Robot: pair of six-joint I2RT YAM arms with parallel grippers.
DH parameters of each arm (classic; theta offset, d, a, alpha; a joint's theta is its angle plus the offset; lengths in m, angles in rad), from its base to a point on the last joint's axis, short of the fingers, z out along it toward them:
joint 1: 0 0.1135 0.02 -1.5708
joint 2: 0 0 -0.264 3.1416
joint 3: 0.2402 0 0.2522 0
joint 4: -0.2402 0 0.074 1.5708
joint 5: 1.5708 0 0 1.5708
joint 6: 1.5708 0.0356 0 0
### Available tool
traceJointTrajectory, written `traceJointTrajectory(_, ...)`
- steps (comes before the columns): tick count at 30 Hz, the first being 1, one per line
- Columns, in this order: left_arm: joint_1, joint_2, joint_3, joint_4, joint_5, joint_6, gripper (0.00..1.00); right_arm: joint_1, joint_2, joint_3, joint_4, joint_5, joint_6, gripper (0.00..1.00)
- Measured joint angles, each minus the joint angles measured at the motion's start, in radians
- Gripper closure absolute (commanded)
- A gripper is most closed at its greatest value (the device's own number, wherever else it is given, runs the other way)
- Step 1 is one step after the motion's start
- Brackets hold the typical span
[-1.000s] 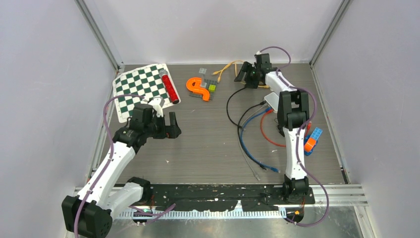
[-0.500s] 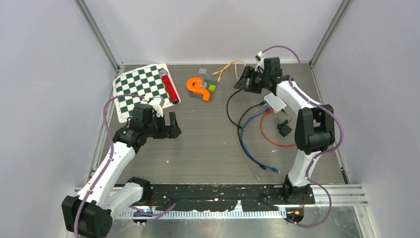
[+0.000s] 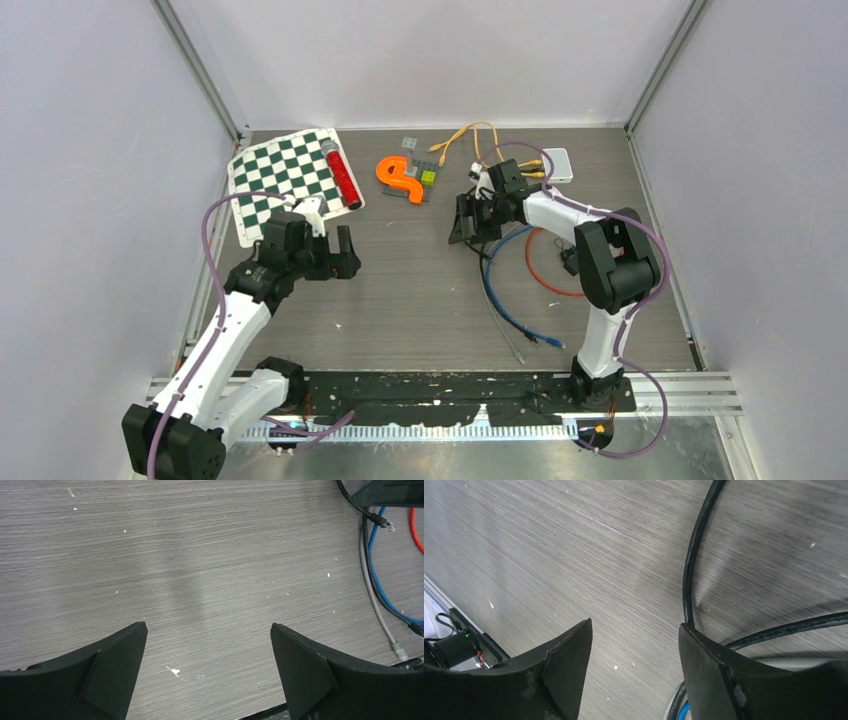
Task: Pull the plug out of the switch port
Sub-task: Move the switch port to the center of the board.
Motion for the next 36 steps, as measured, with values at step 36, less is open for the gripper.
traceJointTrajectory(36,0.000,-0.192,-0.064,0.021,-0.211,-0.006,0.01,0.019,-0.024,-0.097,0.087,0.119,0.034,0.30)
